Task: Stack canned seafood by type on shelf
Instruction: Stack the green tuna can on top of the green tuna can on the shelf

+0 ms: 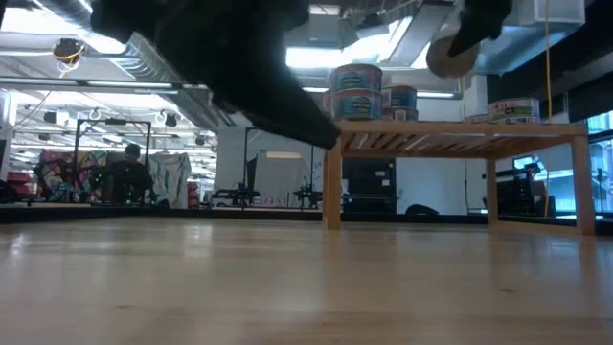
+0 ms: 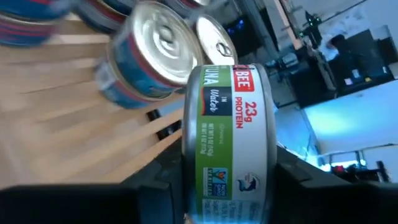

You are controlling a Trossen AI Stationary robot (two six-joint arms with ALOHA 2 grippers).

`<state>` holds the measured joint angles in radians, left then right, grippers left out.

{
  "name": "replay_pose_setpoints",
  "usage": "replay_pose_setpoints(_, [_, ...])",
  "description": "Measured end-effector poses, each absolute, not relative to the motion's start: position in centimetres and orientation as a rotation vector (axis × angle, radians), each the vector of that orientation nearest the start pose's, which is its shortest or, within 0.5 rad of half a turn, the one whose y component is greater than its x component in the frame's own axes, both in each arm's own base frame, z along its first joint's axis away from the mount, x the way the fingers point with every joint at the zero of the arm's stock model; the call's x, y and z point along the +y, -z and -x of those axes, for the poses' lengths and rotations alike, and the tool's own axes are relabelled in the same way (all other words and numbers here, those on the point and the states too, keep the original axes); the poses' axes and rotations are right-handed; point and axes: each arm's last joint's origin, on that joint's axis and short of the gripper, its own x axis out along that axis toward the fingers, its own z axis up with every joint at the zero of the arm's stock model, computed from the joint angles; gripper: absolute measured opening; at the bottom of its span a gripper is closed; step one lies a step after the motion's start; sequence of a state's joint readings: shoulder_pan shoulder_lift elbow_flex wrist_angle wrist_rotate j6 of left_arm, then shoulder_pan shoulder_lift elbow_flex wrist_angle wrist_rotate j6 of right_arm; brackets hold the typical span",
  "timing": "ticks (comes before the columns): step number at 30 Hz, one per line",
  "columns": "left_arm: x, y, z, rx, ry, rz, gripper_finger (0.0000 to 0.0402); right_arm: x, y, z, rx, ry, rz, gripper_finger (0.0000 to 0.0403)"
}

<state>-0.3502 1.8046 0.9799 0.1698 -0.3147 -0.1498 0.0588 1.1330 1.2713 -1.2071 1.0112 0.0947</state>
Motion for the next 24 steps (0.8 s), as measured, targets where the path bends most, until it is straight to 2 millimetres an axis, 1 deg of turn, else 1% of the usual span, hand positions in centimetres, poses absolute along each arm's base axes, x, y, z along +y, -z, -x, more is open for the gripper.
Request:
replay_pose_setpoints(2, [-11.2, -16.0, -34.5, 0.629, -0.039, -0.069, 0.0237, -3.2, -36.4, -19.1, 0.949, 0.907, 0.505, 0.0139])
replay_pose_setpoints(5, [-10.6, -15.6, -34.2, 0.666, -0.057, -0.078, 0.0237, -6.2, -36.4, -19.4, 1.004, 0.889, 0.474, 0.0139])
replay_pose_setpoints(10, [-10.4, -15.3, -33.9, 0.708, -0.072, -0.137, 0.0237, -11.4, -36.5, -18.8, 1.031, 0.916, 0.393, 0.0139])
replay_pose_setpoints(14, [-10.0, -14.9, -33.7, 0.711, -0.108, -0.176, 0.0237, -14.9, -35.8, -18.2, 1.044, 0.913, 0.303, 0.0139])
replay_pose_setpoints(18, [-9.3, -14.3, -33.4, 0.721, -0.139, -0.148, 0.0237, -17.2, -34.8, -18.1, 1.108, 0.943, 0.282, 0.0139])
replay_pose_setpoints(24, [-8.6, -14.0, -33.4, 0.721, -0.168, -0.111, 0.0237, -18.8, -33.8, -18.6, 1.140, 0.958, 0.270, 0.0139])
